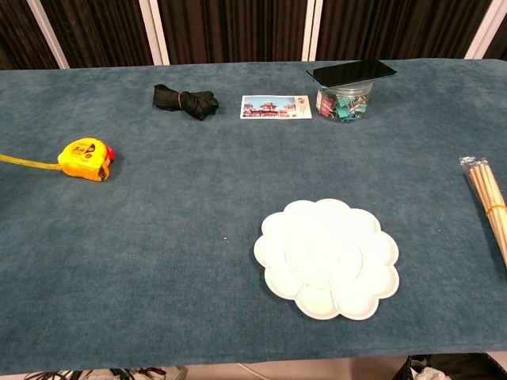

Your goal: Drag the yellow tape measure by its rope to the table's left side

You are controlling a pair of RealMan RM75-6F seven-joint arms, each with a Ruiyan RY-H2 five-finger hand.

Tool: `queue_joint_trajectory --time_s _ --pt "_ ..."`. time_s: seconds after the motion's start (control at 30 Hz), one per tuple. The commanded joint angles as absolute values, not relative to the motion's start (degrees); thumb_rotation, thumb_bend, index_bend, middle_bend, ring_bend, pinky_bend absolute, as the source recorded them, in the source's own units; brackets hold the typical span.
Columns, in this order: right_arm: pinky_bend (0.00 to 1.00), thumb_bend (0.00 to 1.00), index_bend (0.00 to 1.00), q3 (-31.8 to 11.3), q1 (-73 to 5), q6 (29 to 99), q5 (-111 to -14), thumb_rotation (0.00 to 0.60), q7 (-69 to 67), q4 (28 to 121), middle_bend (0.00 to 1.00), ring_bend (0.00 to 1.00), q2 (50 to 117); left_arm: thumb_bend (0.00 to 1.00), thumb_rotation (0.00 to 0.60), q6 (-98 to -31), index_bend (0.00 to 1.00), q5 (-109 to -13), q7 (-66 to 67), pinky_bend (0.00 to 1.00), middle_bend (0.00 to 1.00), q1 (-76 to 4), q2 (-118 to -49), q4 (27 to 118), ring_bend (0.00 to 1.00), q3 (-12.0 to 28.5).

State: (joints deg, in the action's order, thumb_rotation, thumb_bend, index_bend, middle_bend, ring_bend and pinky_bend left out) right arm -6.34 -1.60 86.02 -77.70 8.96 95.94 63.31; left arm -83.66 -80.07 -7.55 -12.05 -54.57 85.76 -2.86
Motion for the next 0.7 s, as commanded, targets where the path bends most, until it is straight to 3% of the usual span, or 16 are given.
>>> queue_joint_trajectory --time_s 0.03,0.37,0.6,0.7 --pt "0.17 0.05 0.0 -6.37 -1.56 86.05 -77.64 0.6 8.87 95.98 0.0 0.09 63.29 0.45 0.6 -84.09 0.61 -79.4 -7.6 0.0 0.03 -11.2 -55.13 84.22 0.0 -2.46" --pt "0.16 0.05 0.0 -6.28 -1.65 85.68 -77.68 0.6 8.73 96.09 0.0 0.09 63.18 0.45 0.6 -80.66 0.61 -82.27 -6.82 0.0 0.03 -14.08 -56.79 84.61 0.0 -0.62" --pt "0.17 0.05 0.0 -6.19 -1.67 85.52 -77.67 0.6 8.8 96.16 0.0 0.09 63.18 0.45 0.6 -70.76 0.61 -84.39 -2.4 0.0 0.03 -23.26 -59.06 88.17 0.0 2.7" --pt "0.17 0.05 0.0 -6.19 -1.7 85.3 -77.47 0.6 8.77 96.22 0.0 0.09 63.1 0.42 0.6 -63.59 0.55 -81.67 -2.68 0.0 0.02 -27.67 -60.4 89.73 0.0 4.6"
